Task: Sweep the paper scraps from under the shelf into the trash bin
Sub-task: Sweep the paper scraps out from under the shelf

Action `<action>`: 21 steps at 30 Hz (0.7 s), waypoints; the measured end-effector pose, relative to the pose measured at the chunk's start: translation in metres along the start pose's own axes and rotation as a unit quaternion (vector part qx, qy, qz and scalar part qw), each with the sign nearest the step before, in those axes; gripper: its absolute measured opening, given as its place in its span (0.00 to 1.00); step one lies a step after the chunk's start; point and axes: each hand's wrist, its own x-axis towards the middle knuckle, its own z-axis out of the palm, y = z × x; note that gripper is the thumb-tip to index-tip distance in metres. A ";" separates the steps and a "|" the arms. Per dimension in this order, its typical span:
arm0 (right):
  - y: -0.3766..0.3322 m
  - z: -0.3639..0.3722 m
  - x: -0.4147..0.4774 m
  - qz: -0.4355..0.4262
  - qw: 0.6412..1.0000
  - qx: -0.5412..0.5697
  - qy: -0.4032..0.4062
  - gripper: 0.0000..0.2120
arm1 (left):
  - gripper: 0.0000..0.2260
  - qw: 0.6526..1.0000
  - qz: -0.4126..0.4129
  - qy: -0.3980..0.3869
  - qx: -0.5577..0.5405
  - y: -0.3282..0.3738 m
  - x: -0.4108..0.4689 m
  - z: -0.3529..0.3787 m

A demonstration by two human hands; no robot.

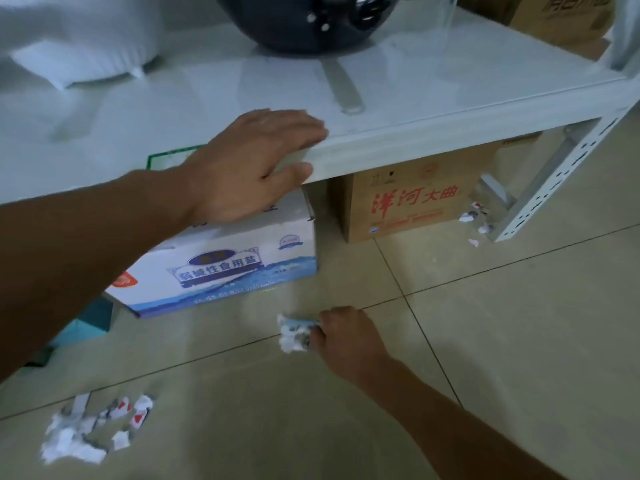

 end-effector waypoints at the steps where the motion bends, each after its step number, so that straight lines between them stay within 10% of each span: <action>1: 0.006 -0.007 -0.005 0.016 0.999 0.026 0.024 0.14 | 0.25 1.000 0.002 0.002 0.002 0.000 0.002 0.000; 10: 0.155 -0.102 -0.042 0.203 0.941 0.173 0.206 0.12 | 0.26 0.997 0.074 -0.012 -0.011 0.075 0.099 0.014; 21: 0.264 -0.094 0.024 0.366 0.784 0.318 0.388 0.15 | 0.27 0.996 0.084 -0.006 -0.029 0.100 0.209 0.042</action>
